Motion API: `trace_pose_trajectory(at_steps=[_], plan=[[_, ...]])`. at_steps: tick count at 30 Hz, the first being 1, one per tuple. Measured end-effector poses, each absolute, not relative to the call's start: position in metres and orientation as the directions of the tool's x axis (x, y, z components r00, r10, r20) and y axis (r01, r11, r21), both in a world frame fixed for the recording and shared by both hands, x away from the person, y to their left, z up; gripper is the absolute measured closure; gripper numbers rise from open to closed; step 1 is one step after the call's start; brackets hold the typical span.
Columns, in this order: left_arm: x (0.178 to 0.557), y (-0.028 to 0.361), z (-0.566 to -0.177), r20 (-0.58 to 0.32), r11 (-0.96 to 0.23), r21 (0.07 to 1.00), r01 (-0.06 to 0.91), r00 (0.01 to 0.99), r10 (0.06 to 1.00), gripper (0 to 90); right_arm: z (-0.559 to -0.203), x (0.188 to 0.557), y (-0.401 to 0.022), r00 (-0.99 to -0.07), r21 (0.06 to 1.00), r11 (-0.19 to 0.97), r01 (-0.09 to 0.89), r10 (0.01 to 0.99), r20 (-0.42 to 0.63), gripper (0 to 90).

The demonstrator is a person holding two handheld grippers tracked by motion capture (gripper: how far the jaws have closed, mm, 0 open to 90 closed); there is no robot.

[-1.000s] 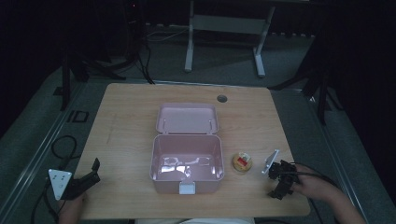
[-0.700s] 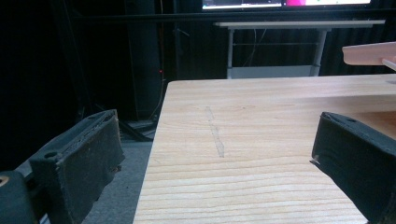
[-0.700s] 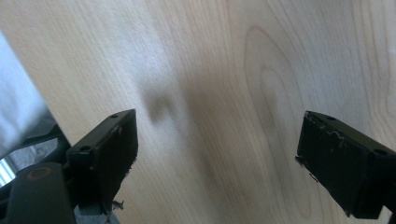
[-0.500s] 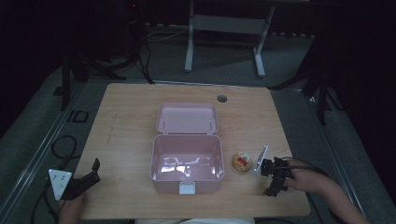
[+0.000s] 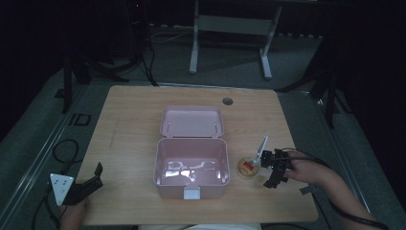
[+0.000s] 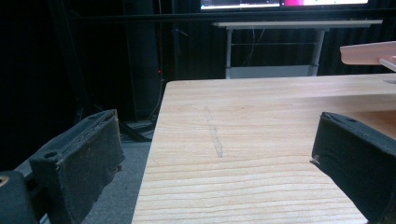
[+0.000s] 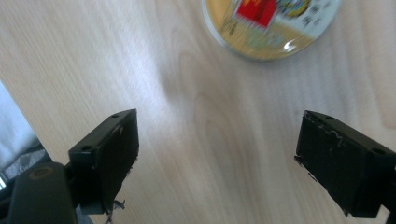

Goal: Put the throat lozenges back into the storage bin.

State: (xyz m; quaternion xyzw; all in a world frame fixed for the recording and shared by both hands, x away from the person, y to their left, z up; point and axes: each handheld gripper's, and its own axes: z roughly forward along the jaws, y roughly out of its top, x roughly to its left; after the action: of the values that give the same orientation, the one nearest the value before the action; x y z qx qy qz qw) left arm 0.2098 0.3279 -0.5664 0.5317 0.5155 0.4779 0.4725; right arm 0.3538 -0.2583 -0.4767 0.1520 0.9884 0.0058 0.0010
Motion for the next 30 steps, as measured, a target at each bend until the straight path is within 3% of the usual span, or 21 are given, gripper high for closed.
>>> trace_pose_trajectory(at_steps=[19,30], plan=[[0.210,0.328,-0.566,0.018,-0.020,0.995,0.097,0.020,1.000,2.4,-0.462,0.383,-0.234,-0.956,0.016,0.956,0.292,0.292,0.016,12.8],[0.210,0.329,-0.566,0.015,-0.017,0.995,0.097,0.023,1.000,2.4,-0.476,0.394,-0.218,-0.964,0.013,0.964,0.264,0.264,0.043,13.0]])
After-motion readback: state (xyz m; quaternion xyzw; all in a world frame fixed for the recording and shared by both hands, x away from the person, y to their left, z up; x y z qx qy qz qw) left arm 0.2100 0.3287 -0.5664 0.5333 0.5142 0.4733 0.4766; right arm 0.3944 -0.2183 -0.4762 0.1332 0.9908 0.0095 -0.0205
